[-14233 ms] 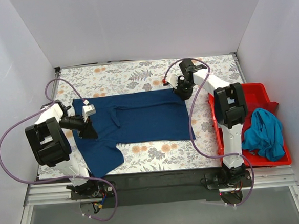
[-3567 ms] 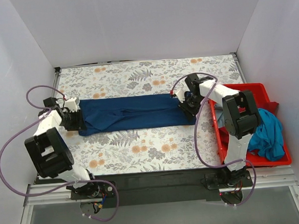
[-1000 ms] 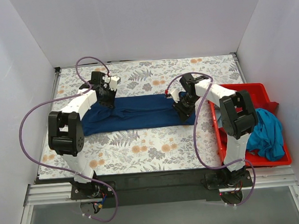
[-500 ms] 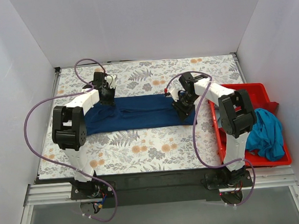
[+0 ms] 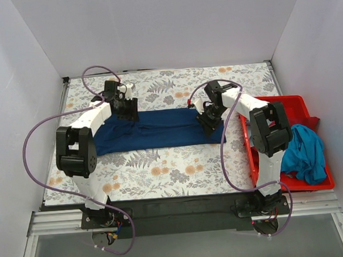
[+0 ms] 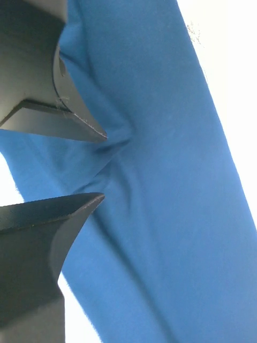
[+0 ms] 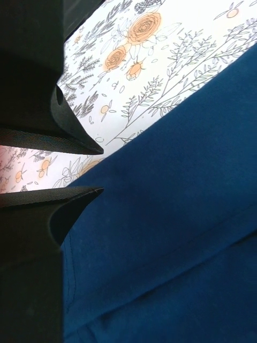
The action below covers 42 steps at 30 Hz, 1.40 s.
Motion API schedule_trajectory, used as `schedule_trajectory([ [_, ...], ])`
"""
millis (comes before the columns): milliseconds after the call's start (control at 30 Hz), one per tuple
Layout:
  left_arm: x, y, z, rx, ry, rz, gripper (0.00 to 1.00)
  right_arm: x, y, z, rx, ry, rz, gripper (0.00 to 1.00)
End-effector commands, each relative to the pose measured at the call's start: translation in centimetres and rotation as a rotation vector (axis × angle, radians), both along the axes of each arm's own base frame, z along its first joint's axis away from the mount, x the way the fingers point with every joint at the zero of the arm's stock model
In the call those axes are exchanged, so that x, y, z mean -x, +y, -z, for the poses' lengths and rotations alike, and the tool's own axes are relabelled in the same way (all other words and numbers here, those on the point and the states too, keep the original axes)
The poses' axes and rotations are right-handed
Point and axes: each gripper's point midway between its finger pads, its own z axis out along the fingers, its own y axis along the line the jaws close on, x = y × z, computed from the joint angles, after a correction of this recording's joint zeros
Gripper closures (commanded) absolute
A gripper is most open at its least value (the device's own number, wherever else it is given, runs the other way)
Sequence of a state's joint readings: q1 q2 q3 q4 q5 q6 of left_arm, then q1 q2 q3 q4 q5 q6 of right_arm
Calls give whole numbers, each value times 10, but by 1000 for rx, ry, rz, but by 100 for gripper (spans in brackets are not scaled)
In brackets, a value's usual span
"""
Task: Fold and stack the t-shirts
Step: Fold the tshirt
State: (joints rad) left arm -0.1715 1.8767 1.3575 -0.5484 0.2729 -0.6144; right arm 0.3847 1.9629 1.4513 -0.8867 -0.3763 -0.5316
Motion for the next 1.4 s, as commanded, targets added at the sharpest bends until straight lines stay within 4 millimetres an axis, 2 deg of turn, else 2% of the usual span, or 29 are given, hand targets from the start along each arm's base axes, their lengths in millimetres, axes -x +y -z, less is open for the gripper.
schedule_trajectory([
  [0, 4, 5, -71, 73, -119, 37, 57, -17, 8, -14, -29, -49, -13, 64],
  [33, 6, 11, -76, 78, -121, 28, 57, -19, 9, -16, -32, -54, -13, 63],
  [100, 15, 31, -71, 73, -75, 4, 57, -26, 11, -20, -39, -75, -13, 63],
  [133, 19, 35, -71, 86, -60, 4, 57, -29, 12, -20, -37, -79, -14, 63],
  [300, 42, 53, -42, 55, 44, -83, 61, -64, 22, -32, -44, -159, -3, 64],
  [467, 59, 61, -6, 21, 144, -165, 67, -81, 25, -10, -15, -141, 3, 64],
  [500, 65, 67, 5, -9, 174, -184, 69, -81, 23, -5, -1, -137, 1, 65],
  [633, 74, 77, 28, -69, 233, -212, 70, -66, 13, 28, 49, -65, -21, 66],
  [767, 69, 88, 46, -134, 248, -219, 71, -44, 3, 43, 74, -21, -40, 67],
  [800, 67, 90, 51, -147, 253, -215, 71, -39, 4, 40, 64, -19, -44, 67],
  [833, 59, 94, 62, -171, 267, -212, 72, -31, 7, 41, 61, -8, -59, 67],
  [867, 50, 96, 66, -184, 261, -208, 72, -11, 3, 50, 72, 35, -68, 67],
  [900, 32, 97, 76, -198, 258, -187, 73, -1, 10, 45, 54, 34, -90, 68],
  [933, 37, 97, 91, -205, 298, -173, 74, 9, 7, 46, 52, 54, -89, 68],
  [967, 2, 95, 79, -196, 229, -162, 74, 23, 15, 46, 44, 63, -116, 68],
  [1000, -11, 91, 84, -198, 223, -131, 74, 48, 18, 46, 25, 108, -122, 68],
  [1033, -31, 82, 81, -180, 200, -101, 74, 69, 31, 45, 10, 131, -164, 68],
  [1067, -63, 69, 82, -184, 171, -65, 74, 85, 40, 42, -9, 154, -188, 68],
  [1100, -85, 57, 72, -180, 123, -22, 74, 111, 50, 37, -59, 200, -220, 68],
  [1133, -97, 43, 65, -166, 109, 13, 74, 138, 69, 31, -80, 229, -288, 68],
  [1167, -133, 14, 38, -121, -2, 61, 73, 152, 79, 24, -114, 247, -321, 68],
  [1200, -145, 1, 21, -102, -49, 84, 72, 163, 95, 7, -186, 260, -352, 67],
  [1267, -165, -24, -15, -62, -163, 115, 69, 171, 111, -13, -252, 264, -378, 66],
  [1300, -169, -26, -43, -48, -224, 104, 66, 167, 116, -25, -281, 247, -375, 66],
  [1333, -178, -27, -60, -27, -294, 83, 65, 153, 121, -36, -305, 206, -364, 66],
  [1367, -179, -23, -71, -27, -328, 68, 64, 146, 121, -42, -315, 181, -359, 66],
])
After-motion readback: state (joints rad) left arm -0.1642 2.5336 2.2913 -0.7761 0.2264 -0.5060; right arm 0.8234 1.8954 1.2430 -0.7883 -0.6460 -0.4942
